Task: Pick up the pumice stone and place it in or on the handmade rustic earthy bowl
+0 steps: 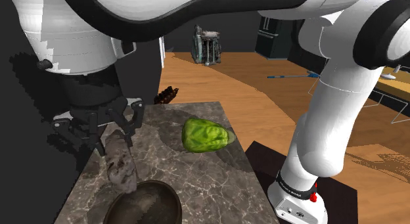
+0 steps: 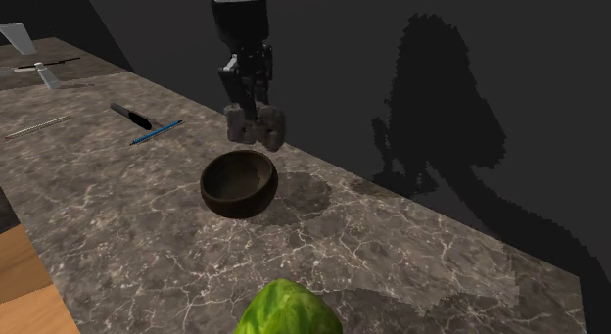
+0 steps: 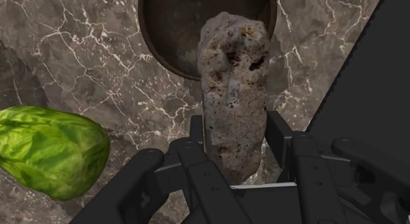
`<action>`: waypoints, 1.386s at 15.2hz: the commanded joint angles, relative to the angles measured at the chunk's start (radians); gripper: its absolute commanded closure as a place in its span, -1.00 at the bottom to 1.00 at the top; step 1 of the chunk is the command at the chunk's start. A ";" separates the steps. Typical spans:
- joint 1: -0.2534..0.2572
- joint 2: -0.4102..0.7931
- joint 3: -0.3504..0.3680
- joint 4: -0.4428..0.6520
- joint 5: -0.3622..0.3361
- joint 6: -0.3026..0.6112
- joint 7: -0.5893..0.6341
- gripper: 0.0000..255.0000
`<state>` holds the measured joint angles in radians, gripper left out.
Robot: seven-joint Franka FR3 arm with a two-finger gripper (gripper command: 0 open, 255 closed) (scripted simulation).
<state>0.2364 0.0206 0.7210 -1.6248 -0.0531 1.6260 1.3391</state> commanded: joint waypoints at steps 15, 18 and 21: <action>0.036 -0.130 0.033 -0.248 0.091 0.152 0.056 1.00; 0.037 -0.128 0.035 -0.287 0.090 0.192 0.058 1.00; 0.038 -0.123 0.037 -0.323 0.087 0.232 0.061 1.00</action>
<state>0.2745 -0.0996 0.7587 -1.9304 0.0321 1.8413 1.4013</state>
